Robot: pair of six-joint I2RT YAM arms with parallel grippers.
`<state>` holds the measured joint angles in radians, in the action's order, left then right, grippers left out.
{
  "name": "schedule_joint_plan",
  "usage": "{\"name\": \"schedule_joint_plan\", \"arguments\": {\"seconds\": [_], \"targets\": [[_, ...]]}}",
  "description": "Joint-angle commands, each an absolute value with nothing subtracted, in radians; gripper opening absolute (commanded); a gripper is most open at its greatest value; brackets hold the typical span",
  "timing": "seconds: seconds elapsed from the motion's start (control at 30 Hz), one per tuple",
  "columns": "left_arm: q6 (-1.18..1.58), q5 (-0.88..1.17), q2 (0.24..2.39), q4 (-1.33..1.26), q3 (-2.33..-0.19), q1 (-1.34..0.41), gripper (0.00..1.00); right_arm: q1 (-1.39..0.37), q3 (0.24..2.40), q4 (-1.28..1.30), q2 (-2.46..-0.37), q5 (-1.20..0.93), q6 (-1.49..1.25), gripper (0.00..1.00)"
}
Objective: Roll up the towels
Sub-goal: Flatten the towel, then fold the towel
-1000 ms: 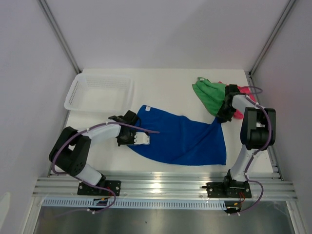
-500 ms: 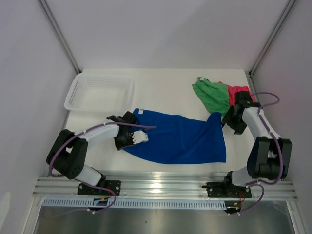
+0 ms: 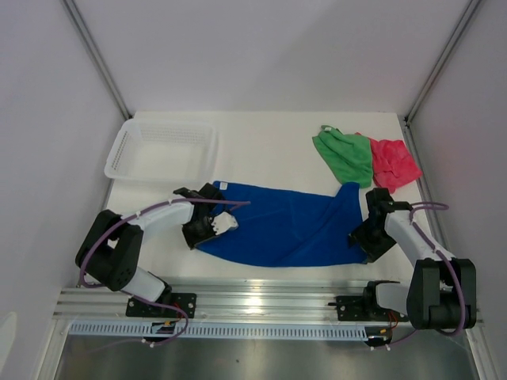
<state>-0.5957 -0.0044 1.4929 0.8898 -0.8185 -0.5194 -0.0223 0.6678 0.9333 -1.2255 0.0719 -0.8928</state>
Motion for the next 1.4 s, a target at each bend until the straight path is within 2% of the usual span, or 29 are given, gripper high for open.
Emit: {"name": "schedule_joint_plan", "arguments": {"seconds": [0.0, 0.2, 0.3, 0.43, 0.47, 0.6, 0.73, 0.8, 0.87, 0.93, 1.07, 1.17, 1.37], "targets": [[-0.493, -0.029, 1.471, 0.992, -0.795, -0.514, 0.01, -0.041, 0.657, 0.931, -1.213, 0.107, -0.977, 0.62], [-0.431, -0.008, 1.457, 1.028, -0.735, -0.514, 0.01, -0.040, 0.637, 0.871, -1.246, 0.100, -0.951, 0.60], [-0.428, -0.038, 1.445, 1.009, -0.738, -0.514, 0.01, -0.054, 0.733, 0.838, -1.210, 0.094, -0.841, 0.59], [-0.445, -0.080, 1.422, 0.980, -0.758, -0.511, 0.01, -0.124, 0.903, 0.695, -1.137, 0.115, -0.487, 0.64], [-0.449, -0.083, 1.422, 0.968, -0.759, -0.509, 0.01, -0.124, 0.919, 0.666, -1.125, 0.103, -0.324, 0.65], [-0.459, -0.081, 1.424, 0.940, -0.749, -0.479, 0.01, -0.123, 0.896, 0.539, -1.054, -0.108, 0.155, 0.67], [-0.482, -0.078, 1.419, 0.916, -0.742, -0.431, 0.01, -0.130, 0.830, 0.684, -0.993, -0.215, 0.581, 0.67], [-0.506, -0.065, 1.408, 0.911, -0.741, -0.420, 0.01, -0.144, 0.819, 0.916, -0.994, -0.287, 0.830, 0.67], [-0.514, -0.043, 1.396, 0.907, -0.742, -0.420, 0.01, -0.170, 0.778, 1.082, -1.008, -0.279, 0.903, 0.66], [-0.520, -0.023, 1.399, 0.910, -0.745, -0.420, 0.01, -0.182, 0.740, 1.130, -1.014, -0.273, 0.933, 0.65], [-0.519, -0.012, 1.410, 0.910, -0.759, -0.420, 0.01, -0.248, 0.713, 1.079, -0.967, -0.281, 0.980, 0.65], [-0.517, -0.008, 1.411, 0.914, -0.767, -0.420, 0.01, -0.351, 0.658, 1.037, -0.985, -0.187, 1.018, 0.62], [-0.515, -0.020, 1.410, 0.917, -0.768, -0.420, 0.02, -0.374, 0.542, 0.922, -1.031, -0.111, 1.055, 0.57]]}}
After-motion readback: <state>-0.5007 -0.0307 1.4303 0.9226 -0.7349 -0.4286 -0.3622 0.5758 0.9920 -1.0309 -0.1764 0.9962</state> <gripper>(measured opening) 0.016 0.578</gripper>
